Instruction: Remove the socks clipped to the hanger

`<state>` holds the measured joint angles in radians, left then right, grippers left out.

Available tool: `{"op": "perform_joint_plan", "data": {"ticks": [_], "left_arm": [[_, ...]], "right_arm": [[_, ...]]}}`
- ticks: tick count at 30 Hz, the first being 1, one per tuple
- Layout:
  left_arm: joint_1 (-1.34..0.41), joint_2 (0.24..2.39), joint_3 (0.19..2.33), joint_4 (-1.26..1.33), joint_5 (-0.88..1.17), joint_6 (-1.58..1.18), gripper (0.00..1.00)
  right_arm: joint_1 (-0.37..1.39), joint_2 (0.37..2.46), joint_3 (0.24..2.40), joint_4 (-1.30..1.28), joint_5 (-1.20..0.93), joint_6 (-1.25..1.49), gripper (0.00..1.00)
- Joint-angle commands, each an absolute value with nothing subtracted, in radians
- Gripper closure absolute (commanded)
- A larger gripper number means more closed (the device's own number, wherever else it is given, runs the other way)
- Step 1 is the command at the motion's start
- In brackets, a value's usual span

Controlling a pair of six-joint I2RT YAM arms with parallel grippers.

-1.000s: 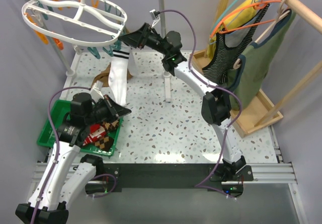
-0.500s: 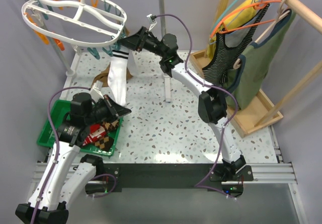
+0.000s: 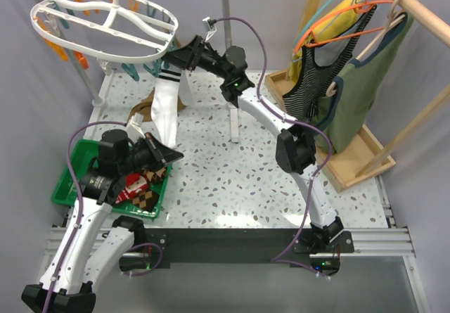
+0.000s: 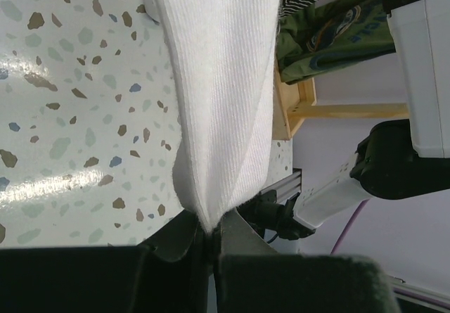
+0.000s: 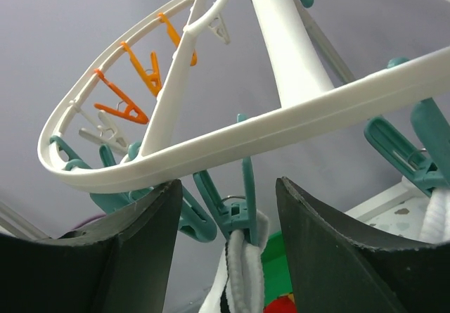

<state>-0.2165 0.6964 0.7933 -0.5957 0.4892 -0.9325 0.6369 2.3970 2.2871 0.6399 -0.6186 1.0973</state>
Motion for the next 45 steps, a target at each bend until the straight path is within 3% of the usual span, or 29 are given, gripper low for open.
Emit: {"op": "perform_joint_plan", "data": {"ticks": [1, 7, 17, 36, 44, 45], "left_arm": [[-0.218, 0.689, 0.822, -0.609, 0.488, -0.931, 1.0], [-0.218, 0.693, 0.824, -0.612, 0.492, -0.925, 1.0], [-0.218, 0.704, 0.833, -0.744, 0.427, -0.902, 1.0], [-0.218, 0.726, 1.224, -1.201, -0.144, -0.876, 1.0], [-0.218, 0.741, 1.189, -1.307, -0.317, -0.874, 1.0], [-0.218, 0.739, 1.187, -1.307, -0.324, -0.888, 0.94]], "right_arm": [[0.644, 2.395, 2.345, 0.635, -0.591, 1.085, 0.42], [0.644, 2.401, 2.35, 0.617, -0.588, 1.078, 0.51], [0.646, 2.39, 2.335, 0.574, -0.6, 1.052, 1.0], [0.646, 2.365, 2.321, 0.499, -0.637, 1.031, 1.0], [0.646, 2.362, 2.33, 0.499, -0.634, 1.045, 1.0], [0.646, 2.359, 2.327, 0.494, -0.632, 1.04, 1.0]]}}
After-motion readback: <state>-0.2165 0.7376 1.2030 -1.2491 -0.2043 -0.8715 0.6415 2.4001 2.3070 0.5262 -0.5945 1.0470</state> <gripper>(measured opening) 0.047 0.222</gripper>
